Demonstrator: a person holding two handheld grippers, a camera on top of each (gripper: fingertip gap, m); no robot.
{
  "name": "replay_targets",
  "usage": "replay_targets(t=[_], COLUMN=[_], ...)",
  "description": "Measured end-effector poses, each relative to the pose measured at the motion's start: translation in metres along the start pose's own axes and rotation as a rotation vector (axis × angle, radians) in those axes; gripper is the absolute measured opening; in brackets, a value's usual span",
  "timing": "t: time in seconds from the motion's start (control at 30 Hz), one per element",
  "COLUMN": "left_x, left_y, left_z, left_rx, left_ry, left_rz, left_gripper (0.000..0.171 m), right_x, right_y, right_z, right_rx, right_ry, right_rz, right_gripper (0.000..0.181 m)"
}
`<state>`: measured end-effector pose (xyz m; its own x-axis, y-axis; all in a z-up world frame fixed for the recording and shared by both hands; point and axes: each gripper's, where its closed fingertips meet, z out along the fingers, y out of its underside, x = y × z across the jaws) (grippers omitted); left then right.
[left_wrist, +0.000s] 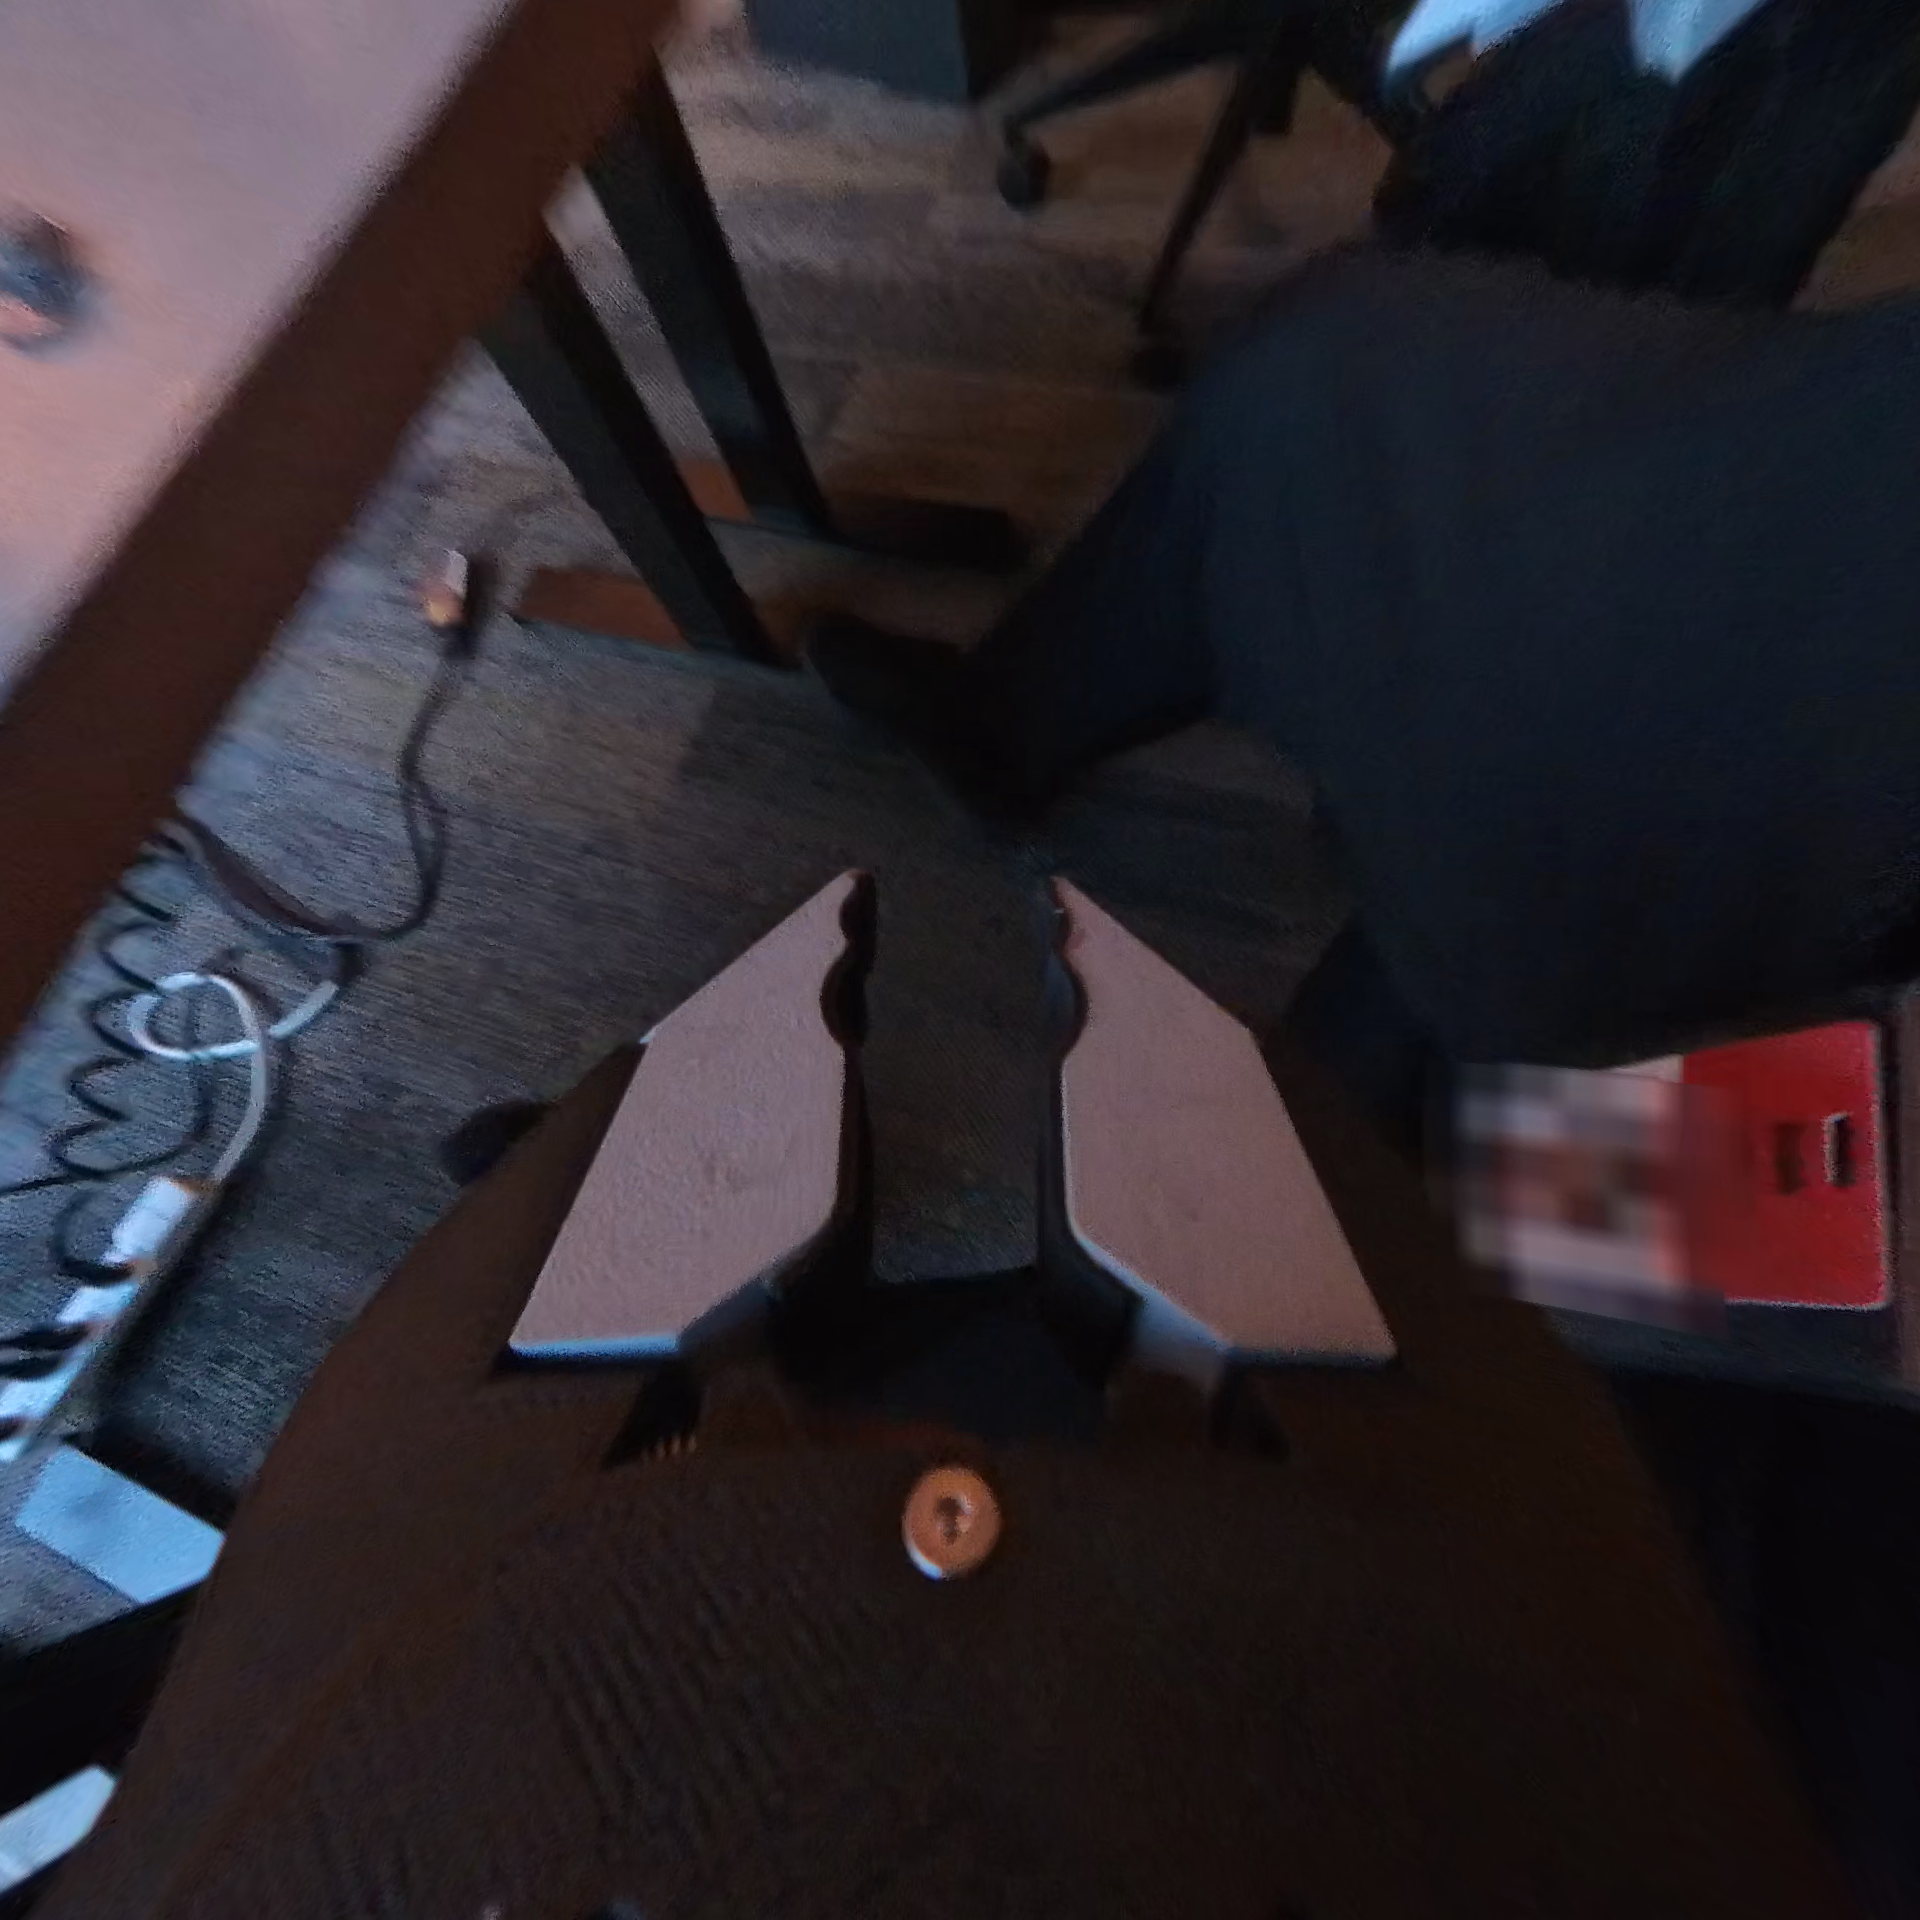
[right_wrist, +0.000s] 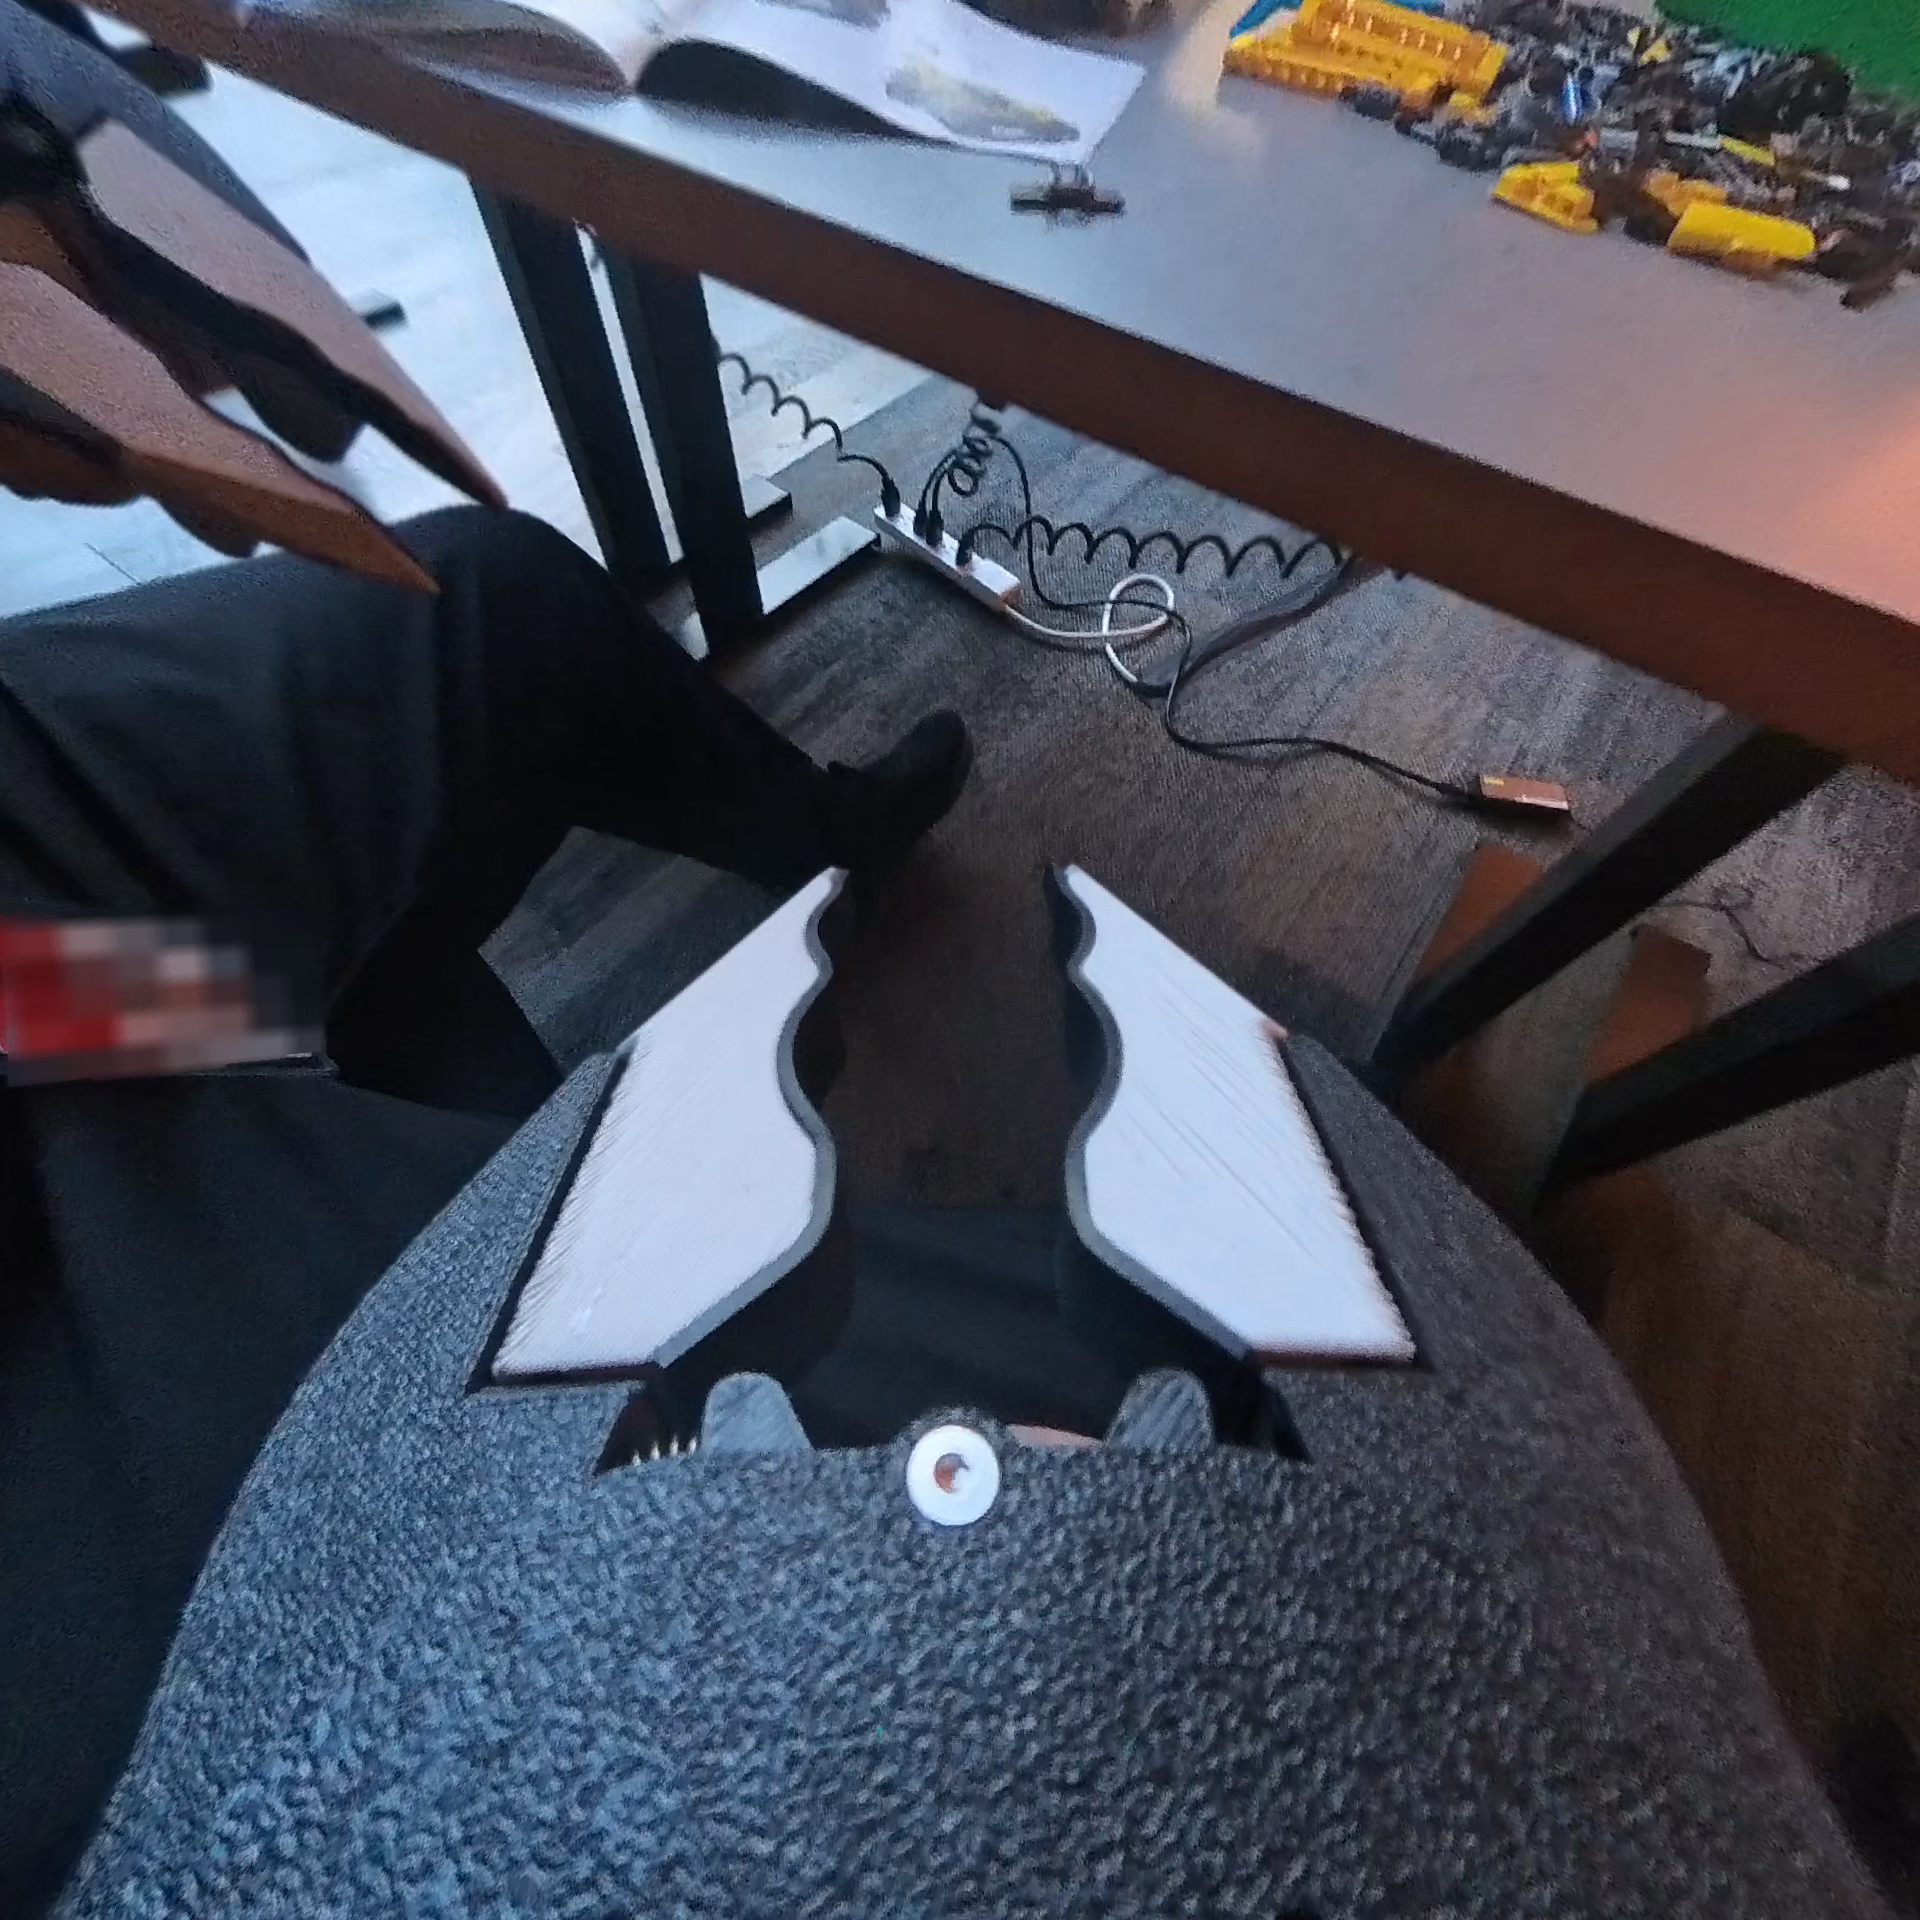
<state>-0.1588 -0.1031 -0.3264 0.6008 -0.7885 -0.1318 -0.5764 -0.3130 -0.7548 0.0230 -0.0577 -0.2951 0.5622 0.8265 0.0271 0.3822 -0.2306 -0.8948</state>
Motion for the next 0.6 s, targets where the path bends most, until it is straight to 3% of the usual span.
replay_targets(t=[0.13,0.23,0.4,0.47,0.6], left_x=[0.03,0.041,0.034,0.03,0.031], left_y=[0.041,0.065,0.097,0.132,0.232], left_z=[0.034,0.076,0.195,0.251,0.336], left_rx=[-0.15,-0.294,-0.381,-0.454,-0.643], left_ry=[0.109,0.122,0.139,0.143,0.116], left_rz=[-0.135,-0.242,-0.372,-0.418,-0.465], left_gripper=[0.032,0.054,0.059,0.064,0.066], right_x=[-0.007,-0.003,0.027,0.048,0.082], right_y=[0.021,0.018,0.009,0.014,0.051], right_z=[-0.018,-0.03,-0.05,-0.062,-0.07], right_rx=[-0.043,-0.009,0.105,0.141,0.143], right_ry=[0.045,0.092,0.244,0.359,0.517], right_rz=[0.048,0.109,0.206,0.187,0.162], right_gripper=[0.04,0.041,0.053,0.052,0.053])
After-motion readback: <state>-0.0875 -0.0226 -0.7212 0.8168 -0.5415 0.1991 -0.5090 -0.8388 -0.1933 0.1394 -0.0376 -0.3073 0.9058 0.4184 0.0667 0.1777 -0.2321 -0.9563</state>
